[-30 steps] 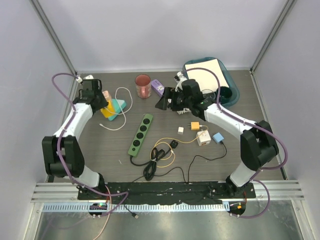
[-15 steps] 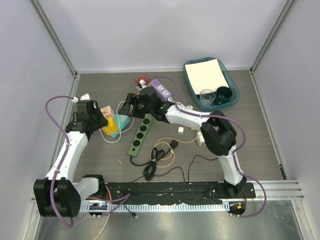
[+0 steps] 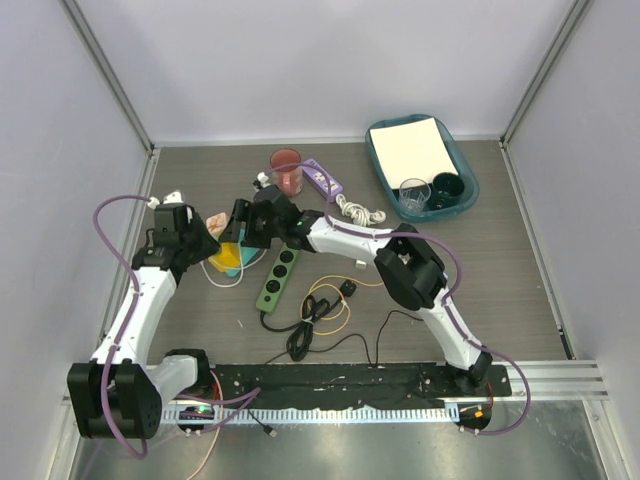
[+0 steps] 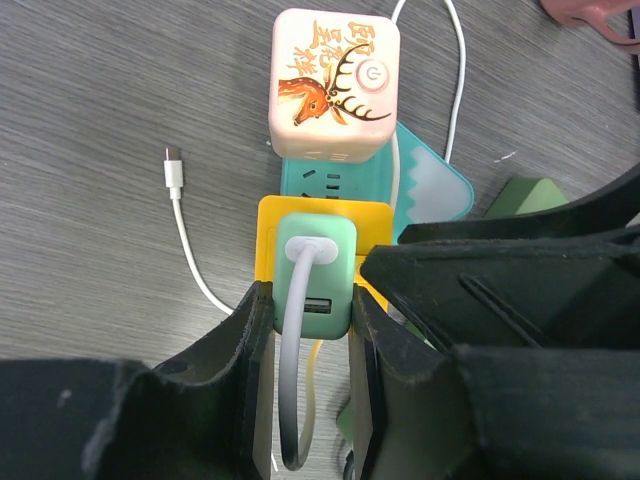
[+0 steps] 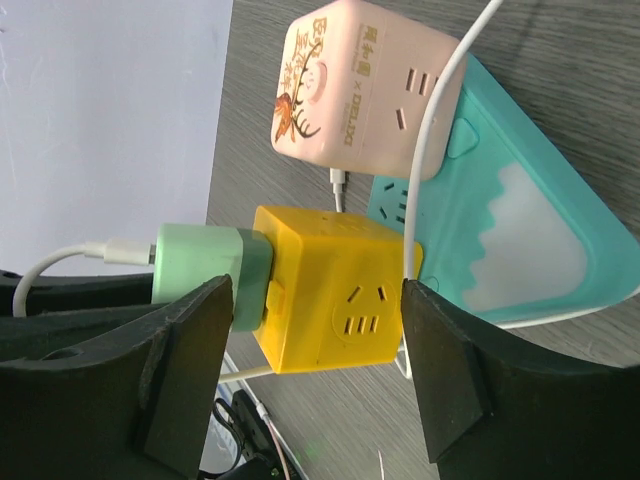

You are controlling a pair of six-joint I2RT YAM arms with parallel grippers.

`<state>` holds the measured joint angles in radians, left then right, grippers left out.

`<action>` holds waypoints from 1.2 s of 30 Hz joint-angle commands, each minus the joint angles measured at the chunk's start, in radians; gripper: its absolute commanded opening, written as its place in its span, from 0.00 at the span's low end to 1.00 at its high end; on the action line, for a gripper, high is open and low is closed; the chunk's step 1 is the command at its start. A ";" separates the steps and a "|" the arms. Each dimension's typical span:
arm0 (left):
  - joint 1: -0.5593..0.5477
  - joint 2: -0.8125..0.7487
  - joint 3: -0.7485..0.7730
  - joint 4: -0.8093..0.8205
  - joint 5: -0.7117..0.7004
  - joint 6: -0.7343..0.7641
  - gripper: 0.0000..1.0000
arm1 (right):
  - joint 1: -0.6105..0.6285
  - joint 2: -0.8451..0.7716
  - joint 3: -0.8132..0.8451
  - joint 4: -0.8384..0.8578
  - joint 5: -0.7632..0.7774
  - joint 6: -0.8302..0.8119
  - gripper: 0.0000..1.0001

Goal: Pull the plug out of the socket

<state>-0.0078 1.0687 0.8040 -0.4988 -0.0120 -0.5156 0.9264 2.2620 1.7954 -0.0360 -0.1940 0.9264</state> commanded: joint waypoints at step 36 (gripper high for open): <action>0.003 -0.018 0.112 0.036 -0.120 0.065 0.00 | 0.025 0.183 -0.065 -0.114 0.168 -0.138 0.45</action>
<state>-0.0071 1.0863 0.8135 -0.5407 -0.0742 -0.4706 0.9562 2.3371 1.7779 0.1036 -0.1375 0.8852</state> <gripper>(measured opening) 0.308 0.463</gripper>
